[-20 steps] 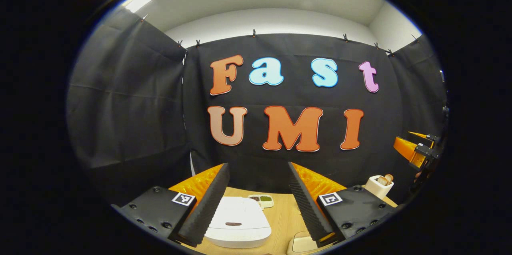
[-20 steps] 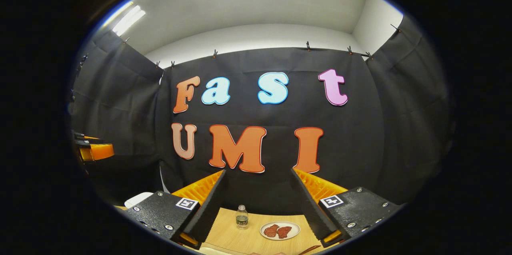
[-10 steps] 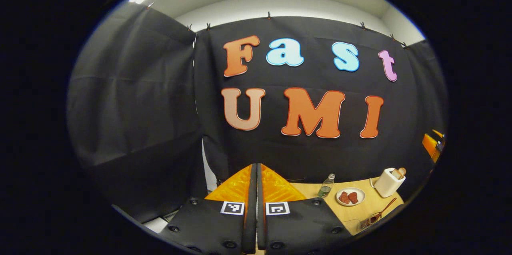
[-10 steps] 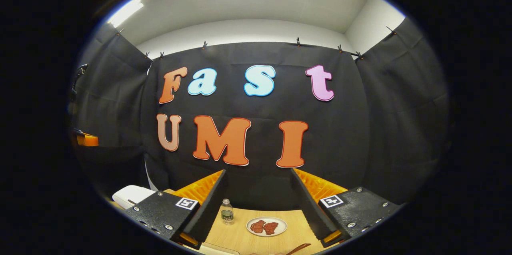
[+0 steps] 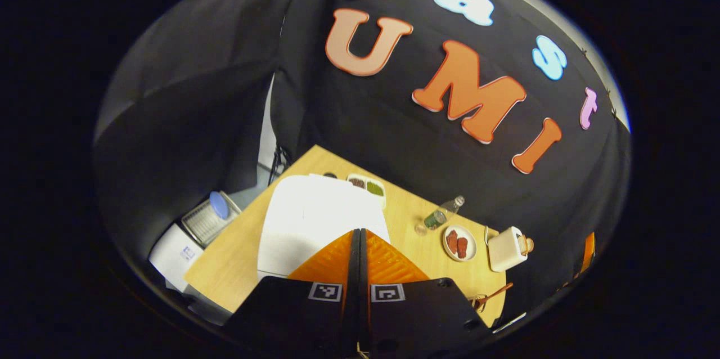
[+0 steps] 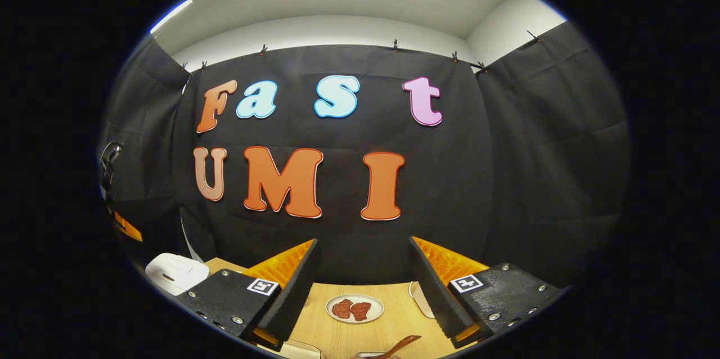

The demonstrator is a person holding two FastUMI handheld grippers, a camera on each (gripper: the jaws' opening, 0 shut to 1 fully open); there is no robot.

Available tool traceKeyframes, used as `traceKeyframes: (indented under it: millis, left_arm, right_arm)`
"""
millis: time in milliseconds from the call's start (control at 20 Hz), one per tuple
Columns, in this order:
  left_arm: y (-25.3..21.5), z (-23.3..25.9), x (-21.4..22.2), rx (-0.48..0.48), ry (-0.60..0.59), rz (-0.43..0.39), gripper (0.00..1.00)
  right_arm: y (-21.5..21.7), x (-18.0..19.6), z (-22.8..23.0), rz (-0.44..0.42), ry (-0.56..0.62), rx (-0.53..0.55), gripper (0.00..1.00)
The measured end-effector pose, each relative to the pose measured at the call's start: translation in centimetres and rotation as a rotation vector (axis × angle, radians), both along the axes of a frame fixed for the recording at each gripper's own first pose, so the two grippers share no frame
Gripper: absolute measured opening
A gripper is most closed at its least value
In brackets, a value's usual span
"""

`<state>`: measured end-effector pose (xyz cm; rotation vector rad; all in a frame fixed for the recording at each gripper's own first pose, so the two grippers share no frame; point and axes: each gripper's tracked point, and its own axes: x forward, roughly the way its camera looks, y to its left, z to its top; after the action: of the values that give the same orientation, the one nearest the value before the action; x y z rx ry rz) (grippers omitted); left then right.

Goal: Close the left gripper, press the button to open the rice cooker; take a wooden spoon from the chopstick holder with the right hand, scoop a spoonful of rice and pour it into the rice cooker, then put the wooden spoon back into the chopstick holder.

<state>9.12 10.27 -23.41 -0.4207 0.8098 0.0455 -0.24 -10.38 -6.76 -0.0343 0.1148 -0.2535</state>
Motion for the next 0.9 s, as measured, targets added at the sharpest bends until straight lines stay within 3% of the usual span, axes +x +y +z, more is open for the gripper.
traceKeyframes:
  millis: [200,550,600,650,900]
  left_arm:
    - [-0.7,-5.8,-0.5,0.002,0.138,-0.039,0.05]
    - [0.1,-10.5,-1.2,0.150,0.189,-0.081,0.06]
    - [-0.1,-11.0,-1.5,0.179,0.196,-0.093,0.01]
    - [0.0,-11.7,-1.8,0.207,0.218,-0.093,0.05]
    - [0.4,-12.1,-1.7,0.272,0.230,-0.057,0.06]
  right_arm:
    - [-0.3,0.5,-0.8,-0.015,0.016,-0.013,0.95]
    - [-1.0,1.1,-2.7,-0.031,0.055,0.001,0.95]
    - [-1.0,1.2,-2.9,-0.030,0.061,0.007,0.95]
    - [-1.0,1.4,-3.1,-0.030,0.067,0.013,0.95]
    - [-0.4,2.1,-3.9,-0.006,0.087,-0.008,0.95]
